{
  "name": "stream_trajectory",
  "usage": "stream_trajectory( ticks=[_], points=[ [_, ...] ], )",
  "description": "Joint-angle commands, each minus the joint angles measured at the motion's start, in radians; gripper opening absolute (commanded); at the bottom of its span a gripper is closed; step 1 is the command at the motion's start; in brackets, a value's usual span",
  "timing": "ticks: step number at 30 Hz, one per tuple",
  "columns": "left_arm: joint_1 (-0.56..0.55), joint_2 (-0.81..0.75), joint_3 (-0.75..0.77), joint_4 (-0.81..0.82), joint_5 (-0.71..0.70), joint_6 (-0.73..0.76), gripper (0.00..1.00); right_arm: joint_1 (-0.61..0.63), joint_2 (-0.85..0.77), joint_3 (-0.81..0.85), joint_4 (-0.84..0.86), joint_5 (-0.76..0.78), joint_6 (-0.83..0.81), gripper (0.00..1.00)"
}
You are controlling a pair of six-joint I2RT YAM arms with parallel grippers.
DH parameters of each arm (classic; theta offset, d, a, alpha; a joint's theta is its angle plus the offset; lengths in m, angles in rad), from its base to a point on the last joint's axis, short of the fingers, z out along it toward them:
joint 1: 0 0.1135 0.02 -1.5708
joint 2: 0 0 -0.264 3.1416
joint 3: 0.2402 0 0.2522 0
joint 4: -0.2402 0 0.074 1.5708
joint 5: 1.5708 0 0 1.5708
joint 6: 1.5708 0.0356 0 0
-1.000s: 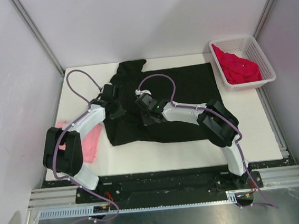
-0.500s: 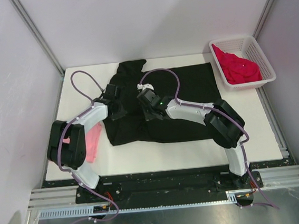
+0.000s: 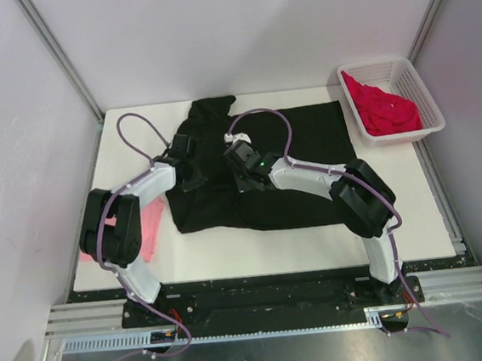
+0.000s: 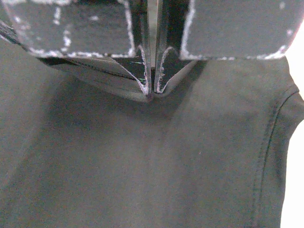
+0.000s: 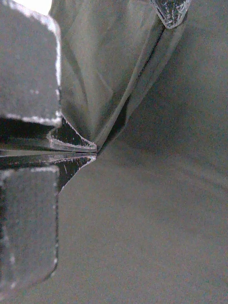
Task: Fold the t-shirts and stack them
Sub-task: Grap the side of the flattened tshirt closest away from the robot with both arms
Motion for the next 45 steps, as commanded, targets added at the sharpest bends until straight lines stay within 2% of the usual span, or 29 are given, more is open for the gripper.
stream_trajectory(
  ticks=[1, 4, 5, 9, 10, 12, 19, 24, 31, 45],
  points=[
    [0.01, 0.037, 0.058, 0.048, 0.025, 0.002, 0.06, -0.008, 0.015, -0.004, -0.015, 0.043, -0.021, 0.0],
    [0.009, 0.053, 0.064, 0.051, 0.034, 0.004, 0.09, -0.008, 0.024, -0.009, -0.016, 0.046, -0.022, 0.0],
    [0.01, 0.052, 0.064, 0.051, 0.036, 0.005, 0.13, -0.009, 0.026, -0.01, -0.017, 0.044, -0.023, 0.01],
    [0.012, 0.008, 0.048, 0.051, 0.041, 0.006, 0.51, -0.009, 0.026, -0.014, -0.022, 0.038, -0.029, 0.11],
    [0.013, -0.017, 0.035, 0.049, 0.035, 0.002, 0.58, -0.009, 0.025, -0.014, -0.023, 0.036, -0.03, 0.16],
    [0.022, -0.088, -0.005, 0.039, 0.02, -0.015, 0.63, -0.01, 0.021, -0.017, -0.028, 0.034, -0.031, 0.24],
    [0.044, -0.268, -0.184, -0.005, -0.008, -0.002, 0.6, -0.021, -0.036, -0.03, -0.042, 0.031, -0.023, 0.39],
    [0.048, -0.277, -0.246, -0.006, 0.037, 0.007, 0.58, -0.056, -0.109, -0.048, -0.068, 0.037, 0.002, 0.42],
    [0.051, -0.16, -0.186, -0.004, 0.123, 0.041, 0.57, -0.147, -0.261, -0.16, -0.065, 0.023, 0.041, 0.42],
    [0.059, -0.001, -0.006, -0.005, 0.17, 0.104, 0.57, -0.393, -0.54, -0.437, -0.034, -0.011, 0.081, 0.42]
  ],
)
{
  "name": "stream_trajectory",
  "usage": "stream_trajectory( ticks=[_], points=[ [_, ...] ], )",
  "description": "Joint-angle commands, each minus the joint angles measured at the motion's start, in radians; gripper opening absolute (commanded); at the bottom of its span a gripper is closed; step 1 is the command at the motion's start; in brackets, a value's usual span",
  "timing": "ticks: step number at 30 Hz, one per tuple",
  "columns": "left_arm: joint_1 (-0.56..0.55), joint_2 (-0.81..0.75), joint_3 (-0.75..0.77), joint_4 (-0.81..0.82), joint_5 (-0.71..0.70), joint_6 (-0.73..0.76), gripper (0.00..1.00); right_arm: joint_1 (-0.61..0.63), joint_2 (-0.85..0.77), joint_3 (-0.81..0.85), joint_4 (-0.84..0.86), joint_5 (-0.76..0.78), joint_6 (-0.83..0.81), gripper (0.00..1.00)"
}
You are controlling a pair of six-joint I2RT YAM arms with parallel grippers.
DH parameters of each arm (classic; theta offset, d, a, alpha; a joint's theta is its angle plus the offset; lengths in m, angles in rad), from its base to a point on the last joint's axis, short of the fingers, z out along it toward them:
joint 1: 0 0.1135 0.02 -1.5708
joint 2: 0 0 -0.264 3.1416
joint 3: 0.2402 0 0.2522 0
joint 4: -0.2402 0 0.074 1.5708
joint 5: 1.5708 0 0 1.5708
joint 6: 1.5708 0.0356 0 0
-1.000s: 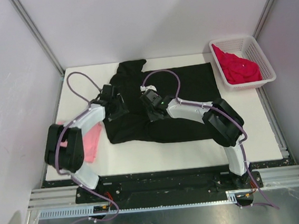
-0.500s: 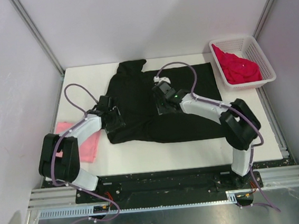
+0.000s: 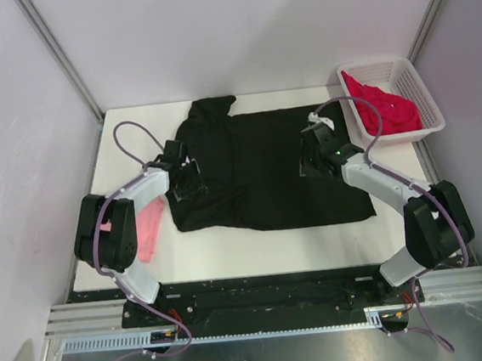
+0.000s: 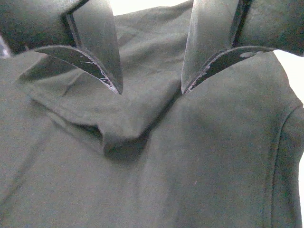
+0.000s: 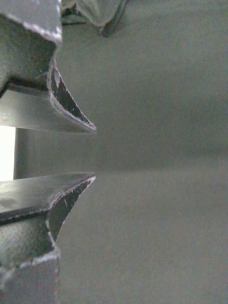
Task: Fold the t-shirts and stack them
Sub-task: Grap the side of the flattened tshirt closest away from the robot with both arms
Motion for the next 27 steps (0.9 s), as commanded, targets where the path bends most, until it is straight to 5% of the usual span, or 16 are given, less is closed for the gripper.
stream_trajectory(
  ticks=[1, 12, 27],
  points=[
    [0.007, 0.061, 0.094, 0.01, 0.028, 0.063, 0.57, -0.065, -0.089, -0.051, 0.018, -0.008, 0.026, 0.42],
    [0.008, 0.197, 0.276, -0.014, 0.09, 0.221, 0.58, -0.21, -0.247, -0.191, -0.006, -0.053, 0.045, 0.43],
    [0.007, 0.231, 0.276, -0.033, 0.183, 0.229, 0.59, -0.291, -0.347, -0.284, -0.047, -0.115, 0.079, 0.43]
  ],
)
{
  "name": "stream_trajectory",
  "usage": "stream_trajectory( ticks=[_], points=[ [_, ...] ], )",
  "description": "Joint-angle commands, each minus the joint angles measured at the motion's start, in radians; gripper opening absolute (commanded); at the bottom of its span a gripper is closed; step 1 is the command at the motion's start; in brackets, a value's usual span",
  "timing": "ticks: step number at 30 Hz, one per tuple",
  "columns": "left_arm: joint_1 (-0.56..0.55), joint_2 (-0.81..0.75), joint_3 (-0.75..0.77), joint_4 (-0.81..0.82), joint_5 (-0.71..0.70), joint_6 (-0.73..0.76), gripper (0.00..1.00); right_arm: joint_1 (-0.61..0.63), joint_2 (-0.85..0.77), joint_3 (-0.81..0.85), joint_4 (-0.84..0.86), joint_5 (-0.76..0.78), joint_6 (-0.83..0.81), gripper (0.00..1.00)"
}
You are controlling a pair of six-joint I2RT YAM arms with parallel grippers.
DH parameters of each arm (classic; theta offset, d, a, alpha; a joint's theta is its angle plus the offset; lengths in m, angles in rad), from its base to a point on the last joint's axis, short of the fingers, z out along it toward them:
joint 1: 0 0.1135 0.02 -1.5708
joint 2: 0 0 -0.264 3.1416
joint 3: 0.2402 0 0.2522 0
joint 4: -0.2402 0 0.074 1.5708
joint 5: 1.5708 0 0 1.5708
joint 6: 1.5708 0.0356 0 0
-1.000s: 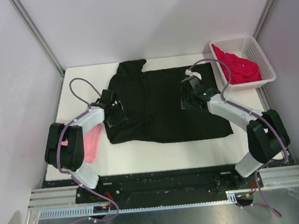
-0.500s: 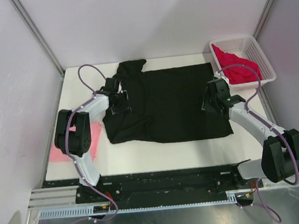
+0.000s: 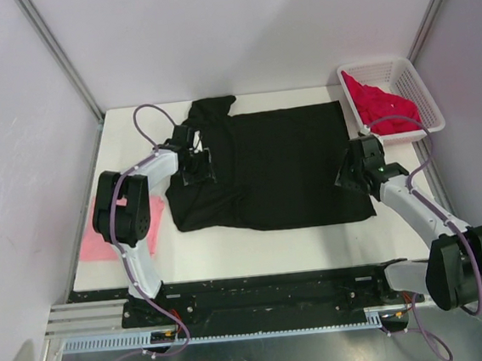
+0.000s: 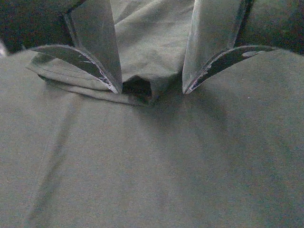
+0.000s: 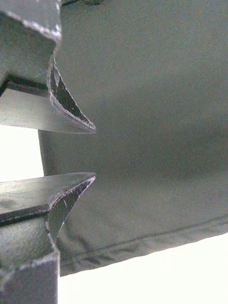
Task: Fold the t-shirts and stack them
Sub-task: Grap the side of the flattened tshirt closest away from the robot with both arms
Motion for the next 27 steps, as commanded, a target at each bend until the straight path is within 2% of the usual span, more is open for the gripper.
stream_trajectory(
  ticks=[1, 3, 6, 12, 14, 18, 27],
  points=[
    [0.006, -0.027, 0.003, 0.002, 0.054, 0.015, 0.58, -0.009, -0.046, -0.01, -0.015, -0.01, 0.022, 0.43],
    [0.005, -0.039, -0.001, 0.001, 0.063, 0.011, 0.56, -0.012, -0.051, -0.013, -0.023, -0.006, 0.028, 0.43],
    [0.004, -0.049, -0.01, 0.001, 0.072, 0.006, 0.47, -0.018, -0.046, -0.014, -0.045, 0.009, 0.041, 0.43],
    [0.001, -0.091, -0.038, 0.002, 0.089, -0.016, 0.14, -0.072, -0.034, -0.033, -0.103, 0.002, 0.097, 0.46],
    [0.001, -0.117, -0.044, 0.002, 0.08, -0.026, 0.07, -0.105, -0.036, -0.052, -0.118, -0.026, 0.122, 0.47],
    [0.001, -0.173, -0.061, 0.002, 0.058, -0.053, 0.01, -0.158, -0.029, -0.083, -0.172, -0.04, 0.172, 0.46],
    [-0.008, -0.215, -0.083, 0.007, 0.062, -0.079, 0.0, -0.343, -0.085, -0.182, -0.238, -0.048, 0.221, 0.42]
  ],
)
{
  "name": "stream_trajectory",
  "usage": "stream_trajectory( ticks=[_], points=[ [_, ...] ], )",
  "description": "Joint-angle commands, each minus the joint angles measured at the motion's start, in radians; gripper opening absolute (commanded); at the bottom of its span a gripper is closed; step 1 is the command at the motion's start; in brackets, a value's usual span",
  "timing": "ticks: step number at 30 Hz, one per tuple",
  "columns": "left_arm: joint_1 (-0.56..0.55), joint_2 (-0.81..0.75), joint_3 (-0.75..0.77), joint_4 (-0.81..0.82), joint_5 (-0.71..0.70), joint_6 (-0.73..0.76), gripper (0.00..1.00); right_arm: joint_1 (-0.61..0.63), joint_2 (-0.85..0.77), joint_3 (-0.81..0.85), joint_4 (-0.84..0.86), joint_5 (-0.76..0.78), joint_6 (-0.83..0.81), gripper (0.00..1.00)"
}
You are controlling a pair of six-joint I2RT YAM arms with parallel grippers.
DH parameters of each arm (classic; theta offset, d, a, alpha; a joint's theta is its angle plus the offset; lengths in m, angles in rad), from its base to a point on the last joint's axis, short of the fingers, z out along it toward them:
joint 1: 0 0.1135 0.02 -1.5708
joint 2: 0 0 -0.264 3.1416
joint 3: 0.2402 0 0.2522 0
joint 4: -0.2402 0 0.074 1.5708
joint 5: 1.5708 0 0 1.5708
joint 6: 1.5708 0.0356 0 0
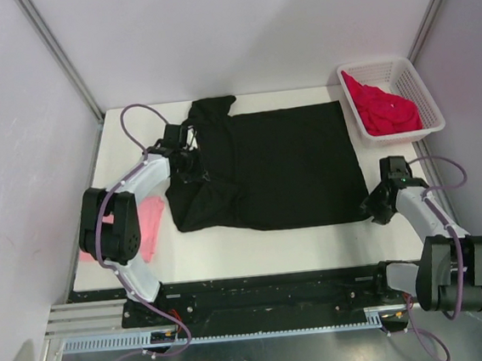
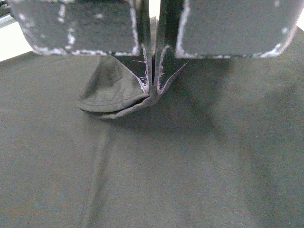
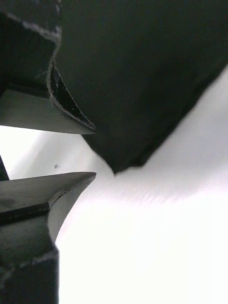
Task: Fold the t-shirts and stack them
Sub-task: Grap the side of the flattened tshirt closest away from the robot with both arms
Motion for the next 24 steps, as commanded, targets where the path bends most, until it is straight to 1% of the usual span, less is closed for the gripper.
stream_trajectory(
  ticks=[1, 5, 9, 13, 17, 24],
  points=[
    [-0.007, -0.041, -0.01, 0.019, 0.014, -0.02, 0.0, -0.079, -0.053, -0.028, -0.044, -0.001, 0.034, 0.42],
    [-0.008, -0.045, -0.012, 0.025, 0.03, -0.022, 0.0, -0.144, -0.061, -0.039, -0.018, -0.024, 0.027, 0.41],
    [-0.008, -0.046, -0.017, 0.032, 0.04, -0.021, 0.0, -0.178, -0.066, -0.045, 0.033, -0.055, 0.029, 0.4],
    [-0.009, -0.045, -0.019, 0.034, 0.046, -0.019, 0.0, -0.183, -0.047, -0.048, 0.072, -0.103, 0.038, 0.4],
    [-0.008, -0.045, -0.024, 0.038, 0.048, -0.02, 0.0, -0.183, -0.019, -0.051, 0.093, -0.118, 0.039, 0.38],
    [-0.009, -0.061, -0.034, 0.039, 0.047, -0.021, 0.0, -0.183, 0.01, -0.054, 0.115, -0.112, 0.033, 0.3]
  ],
)
